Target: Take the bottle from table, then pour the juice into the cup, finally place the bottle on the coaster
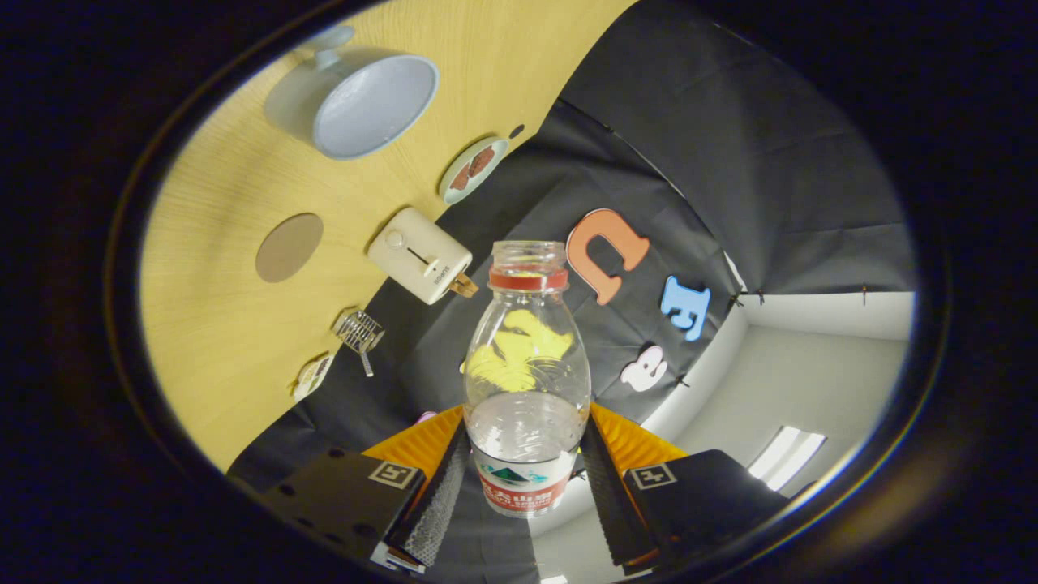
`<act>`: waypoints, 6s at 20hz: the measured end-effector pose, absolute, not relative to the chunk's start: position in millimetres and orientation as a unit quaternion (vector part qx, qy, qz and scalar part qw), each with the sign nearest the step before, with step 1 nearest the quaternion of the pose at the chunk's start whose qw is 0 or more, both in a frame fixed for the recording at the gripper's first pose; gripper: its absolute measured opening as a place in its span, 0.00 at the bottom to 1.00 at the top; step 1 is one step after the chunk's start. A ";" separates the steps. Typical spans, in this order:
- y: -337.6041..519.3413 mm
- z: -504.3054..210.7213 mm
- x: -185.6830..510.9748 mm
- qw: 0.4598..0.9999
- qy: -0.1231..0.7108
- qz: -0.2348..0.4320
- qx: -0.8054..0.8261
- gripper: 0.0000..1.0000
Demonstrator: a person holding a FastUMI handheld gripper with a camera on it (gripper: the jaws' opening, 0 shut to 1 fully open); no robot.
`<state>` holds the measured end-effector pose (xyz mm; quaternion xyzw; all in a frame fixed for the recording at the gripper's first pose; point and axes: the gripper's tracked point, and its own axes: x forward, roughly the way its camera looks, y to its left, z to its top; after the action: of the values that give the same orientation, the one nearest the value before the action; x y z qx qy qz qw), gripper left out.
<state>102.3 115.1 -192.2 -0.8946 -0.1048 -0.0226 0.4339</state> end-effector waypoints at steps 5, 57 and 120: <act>119.4 -191.3 100.9 0.437 -0.112 -0.019 -0.892 0.80; 78.0 -178.5 171.4 0.990 0.089 -0.022 -0.110 0.80; 56.3 -250.4 187.6 0.990 0.138 -0.012 -0.018 1.00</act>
<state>187.6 56.3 -250.4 -0.0177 0.1379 -0.0121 0.9902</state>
